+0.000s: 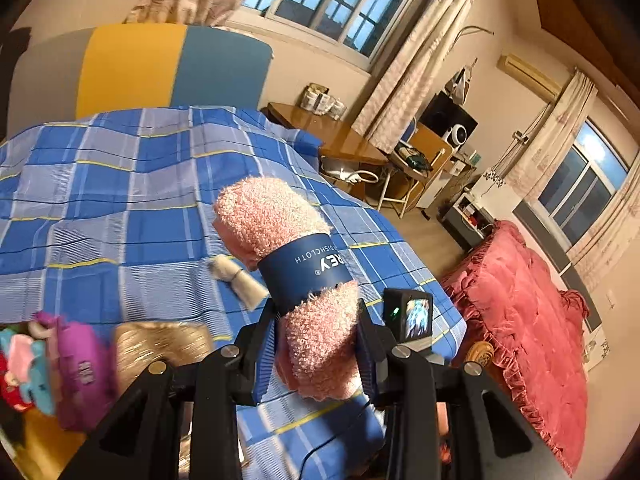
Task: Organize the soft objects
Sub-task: 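Carry the pink towel into the gold tray and open the left gripper while the right holds the pad, then carry the white pad into the gold tray and open the right gripper, then withdraw the right gripper from the tray back over the bed, then grasp the blue Tempo tissue pack with the right gripper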
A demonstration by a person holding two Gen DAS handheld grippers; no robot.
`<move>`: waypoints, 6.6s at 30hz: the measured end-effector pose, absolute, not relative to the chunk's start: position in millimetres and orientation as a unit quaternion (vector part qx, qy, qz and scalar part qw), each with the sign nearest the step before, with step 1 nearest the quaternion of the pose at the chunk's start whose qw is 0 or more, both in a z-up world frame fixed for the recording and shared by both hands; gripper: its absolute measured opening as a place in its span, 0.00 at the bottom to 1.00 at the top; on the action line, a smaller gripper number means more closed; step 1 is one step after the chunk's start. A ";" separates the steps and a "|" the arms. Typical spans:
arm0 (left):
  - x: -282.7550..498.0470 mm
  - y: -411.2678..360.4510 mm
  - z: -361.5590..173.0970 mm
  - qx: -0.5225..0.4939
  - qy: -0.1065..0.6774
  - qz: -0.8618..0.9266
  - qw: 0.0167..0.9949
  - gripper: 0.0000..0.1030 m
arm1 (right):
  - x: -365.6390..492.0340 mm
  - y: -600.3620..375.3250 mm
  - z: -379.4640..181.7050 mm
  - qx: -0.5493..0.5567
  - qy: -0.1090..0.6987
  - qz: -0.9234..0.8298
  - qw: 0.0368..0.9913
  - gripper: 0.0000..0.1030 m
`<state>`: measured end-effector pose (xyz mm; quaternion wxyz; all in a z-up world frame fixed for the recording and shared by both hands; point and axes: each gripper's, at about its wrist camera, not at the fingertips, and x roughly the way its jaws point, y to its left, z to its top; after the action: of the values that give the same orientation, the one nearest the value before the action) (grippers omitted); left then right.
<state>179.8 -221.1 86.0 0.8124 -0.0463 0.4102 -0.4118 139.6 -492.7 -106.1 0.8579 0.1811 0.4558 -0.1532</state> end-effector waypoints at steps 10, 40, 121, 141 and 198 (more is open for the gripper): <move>187.2 -69.3 82.9 -0.036 0.395 -0.328 0.857 0.33 | 136.8 -494.1 -100.5 0.180 0.440 -0.163 0.864 0.54; 176.5 107.8 -107.3 -0.046 0.548 -0.130 0.825 0.39 | 125.8 -496.7 -80.4 0.159 0.371 -0.198 0.893 0.54; 117.4 155.6 -78.8 -0.197 0.428 -0.121 0.874 0.39 | 129.4 -23.5 -30.4 0.010 0.413 0.208 0.887 0.74; 114.8 70.5 -32.3 -0.163 0.392 -0.215 0.879 0.41 | 98.6 -249.0 25.0 0.116 0.297 0.007 0.948 0.77; 116.9 -214.3 18.3 -0.015 0.442 -0.384 0.810 0.55 | 185.9 -514.5 -132.6 0.141 0.511 -0.166 0.831 0.57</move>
<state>116.9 -214.3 18.3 0.8103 -0.0146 0.4423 -0.3843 185.9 -514.5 -132.6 0.8313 0.1408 0.5114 -0.1660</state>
